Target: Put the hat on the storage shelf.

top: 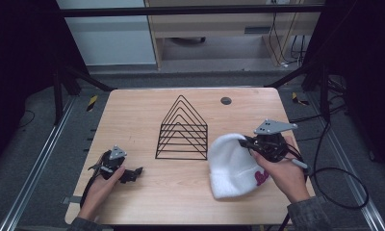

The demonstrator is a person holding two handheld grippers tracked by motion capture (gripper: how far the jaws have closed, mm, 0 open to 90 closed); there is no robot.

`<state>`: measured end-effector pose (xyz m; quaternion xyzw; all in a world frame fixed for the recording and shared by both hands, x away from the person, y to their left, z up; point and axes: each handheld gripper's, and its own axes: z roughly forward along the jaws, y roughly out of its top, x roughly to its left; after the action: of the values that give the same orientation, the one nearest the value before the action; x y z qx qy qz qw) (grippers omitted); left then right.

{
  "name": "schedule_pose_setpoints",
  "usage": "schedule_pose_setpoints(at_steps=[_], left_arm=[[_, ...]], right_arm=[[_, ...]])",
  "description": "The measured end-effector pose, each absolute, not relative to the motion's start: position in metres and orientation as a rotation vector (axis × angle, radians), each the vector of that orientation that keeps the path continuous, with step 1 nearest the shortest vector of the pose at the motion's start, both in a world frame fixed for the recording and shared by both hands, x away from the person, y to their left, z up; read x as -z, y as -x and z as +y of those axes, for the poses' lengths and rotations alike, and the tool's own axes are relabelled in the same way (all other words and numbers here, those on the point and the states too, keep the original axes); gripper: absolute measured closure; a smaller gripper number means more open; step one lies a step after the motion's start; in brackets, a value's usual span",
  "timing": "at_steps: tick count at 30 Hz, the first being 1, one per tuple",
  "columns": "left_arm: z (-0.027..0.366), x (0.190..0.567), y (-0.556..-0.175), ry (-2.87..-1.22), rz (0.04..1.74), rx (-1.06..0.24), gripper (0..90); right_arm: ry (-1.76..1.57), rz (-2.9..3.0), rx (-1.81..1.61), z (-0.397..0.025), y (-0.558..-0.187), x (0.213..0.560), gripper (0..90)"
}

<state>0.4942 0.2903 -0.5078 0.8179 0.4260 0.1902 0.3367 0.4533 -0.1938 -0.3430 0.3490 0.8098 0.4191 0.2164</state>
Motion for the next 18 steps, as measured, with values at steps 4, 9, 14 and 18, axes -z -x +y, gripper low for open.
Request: schedule_pose_setpoints(at_steps=[4,9,14,18], left_arm=[[0.291,0.496,-0.490,-2.086,1.120,-0.521,3.3],[0.288,0.457,-0.483,-2.020,1.033,-0.592,3.4],[0.279,0.416,-0.477,-1.958,0.948,-0.596,3.3],[0.271,0.395,-0.477,-1.943,0.891,-0.597,3.4]], right_arm=[[-0.898,2.212,-1.197,-0.185,-0.442,0.320,83.4],[-0.810,2.158,-1.235,-0.178,-0.432,0.290,83.6],[-0.764,2.074,-1.263,-0.177,-0.432,0.255,83.6],[-0.755,2.035,-1.277,-0.176,-0.437,0.235,83.6]])
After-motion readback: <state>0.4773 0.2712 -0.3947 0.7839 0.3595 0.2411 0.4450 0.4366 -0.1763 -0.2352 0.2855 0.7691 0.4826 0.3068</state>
